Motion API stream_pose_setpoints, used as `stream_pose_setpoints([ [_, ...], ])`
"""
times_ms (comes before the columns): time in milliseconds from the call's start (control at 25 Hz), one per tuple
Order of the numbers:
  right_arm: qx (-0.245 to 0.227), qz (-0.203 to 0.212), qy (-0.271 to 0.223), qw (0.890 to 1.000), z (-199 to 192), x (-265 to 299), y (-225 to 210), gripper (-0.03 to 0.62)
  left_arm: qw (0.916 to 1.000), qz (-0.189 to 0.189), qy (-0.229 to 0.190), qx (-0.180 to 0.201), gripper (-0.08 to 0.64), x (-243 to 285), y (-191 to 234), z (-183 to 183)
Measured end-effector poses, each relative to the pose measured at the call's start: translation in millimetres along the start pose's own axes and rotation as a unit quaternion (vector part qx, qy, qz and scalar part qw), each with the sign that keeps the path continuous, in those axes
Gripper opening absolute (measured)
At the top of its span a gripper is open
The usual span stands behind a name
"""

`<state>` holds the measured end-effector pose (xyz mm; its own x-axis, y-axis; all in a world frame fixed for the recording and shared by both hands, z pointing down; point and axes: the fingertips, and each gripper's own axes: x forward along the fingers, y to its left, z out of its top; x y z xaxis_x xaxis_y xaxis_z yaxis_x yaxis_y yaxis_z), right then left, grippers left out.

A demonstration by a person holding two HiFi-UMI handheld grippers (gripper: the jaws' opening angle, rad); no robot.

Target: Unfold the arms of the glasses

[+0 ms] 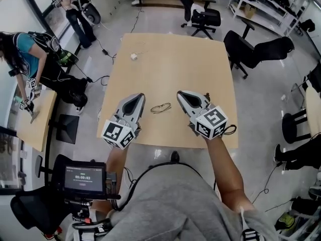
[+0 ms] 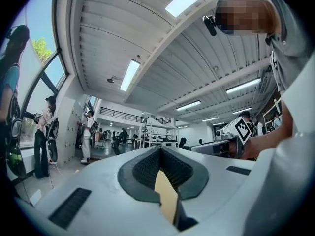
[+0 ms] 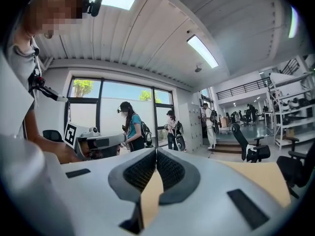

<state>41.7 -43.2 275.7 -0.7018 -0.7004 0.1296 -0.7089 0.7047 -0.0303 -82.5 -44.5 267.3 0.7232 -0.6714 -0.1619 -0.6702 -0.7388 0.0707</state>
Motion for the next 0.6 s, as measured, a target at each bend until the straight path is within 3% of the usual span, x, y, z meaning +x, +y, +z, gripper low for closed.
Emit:
stream_pose_setpoints([
  [280, 0.011, 0.049, 0.01, 0.999, -16, -2, -62, 0.008, 0.9991, 0.036, 0.021, 0.01, 0.005, 60, -17, -27],
  [600, 0.041, 0.084, 0.056, 0.994, -74, 29, -93, 0.008, 0.9958, 0.077, 0.049, -0.005, 0.005, 67, 0, -78],
])
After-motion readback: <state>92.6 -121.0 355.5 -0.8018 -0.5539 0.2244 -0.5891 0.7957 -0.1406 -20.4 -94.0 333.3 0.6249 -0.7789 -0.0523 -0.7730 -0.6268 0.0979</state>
